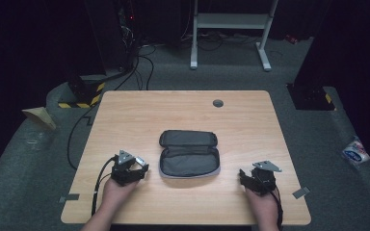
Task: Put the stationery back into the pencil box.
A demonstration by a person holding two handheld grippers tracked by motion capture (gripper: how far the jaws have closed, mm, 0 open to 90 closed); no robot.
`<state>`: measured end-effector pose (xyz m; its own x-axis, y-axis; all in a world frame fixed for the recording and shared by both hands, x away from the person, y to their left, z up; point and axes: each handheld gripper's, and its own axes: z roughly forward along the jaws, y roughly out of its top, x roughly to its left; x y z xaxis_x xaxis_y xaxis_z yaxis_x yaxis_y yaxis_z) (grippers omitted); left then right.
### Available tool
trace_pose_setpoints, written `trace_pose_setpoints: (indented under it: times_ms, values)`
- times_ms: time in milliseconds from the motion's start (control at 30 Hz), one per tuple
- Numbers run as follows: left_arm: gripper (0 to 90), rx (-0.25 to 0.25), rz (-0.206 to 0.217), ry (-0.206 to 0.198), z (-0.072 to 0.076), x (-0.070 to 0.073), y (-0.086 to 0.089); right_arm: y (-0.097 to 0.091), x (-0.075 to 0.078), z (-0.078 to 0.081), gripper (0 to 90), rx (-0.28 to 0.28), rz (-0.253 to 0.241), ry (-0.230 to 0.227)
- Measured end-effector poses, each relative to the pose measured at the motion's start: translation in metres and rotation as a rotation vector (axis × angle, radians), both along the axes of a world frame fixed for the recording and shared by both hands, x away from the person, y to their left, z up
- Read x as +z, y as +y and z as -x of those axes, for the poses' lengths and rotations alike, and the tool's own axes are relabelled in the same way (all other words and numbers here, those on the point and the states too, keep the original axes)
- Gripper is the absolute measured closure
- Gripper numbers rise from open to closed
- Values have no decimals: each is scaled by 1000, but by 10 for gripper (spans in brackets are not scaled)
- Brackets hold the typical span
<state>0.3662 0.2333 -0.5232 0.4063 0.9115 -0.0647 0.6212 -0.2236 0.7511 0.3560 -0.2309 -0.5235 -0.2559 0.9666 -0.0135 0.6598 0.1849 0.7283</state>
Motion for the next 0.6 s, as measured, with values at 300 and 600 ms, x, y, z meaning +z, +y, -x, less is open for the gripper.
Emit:
trace_pose_setpoints:
  times_ms: [300,600]
  values:
    - [401,9,-29,2,-13,1,-4,0,0,0,316,-2,0,-1]
    - [500,-6,0,-4,-22,1,-2,0,0,0,327,-3,2,-5]
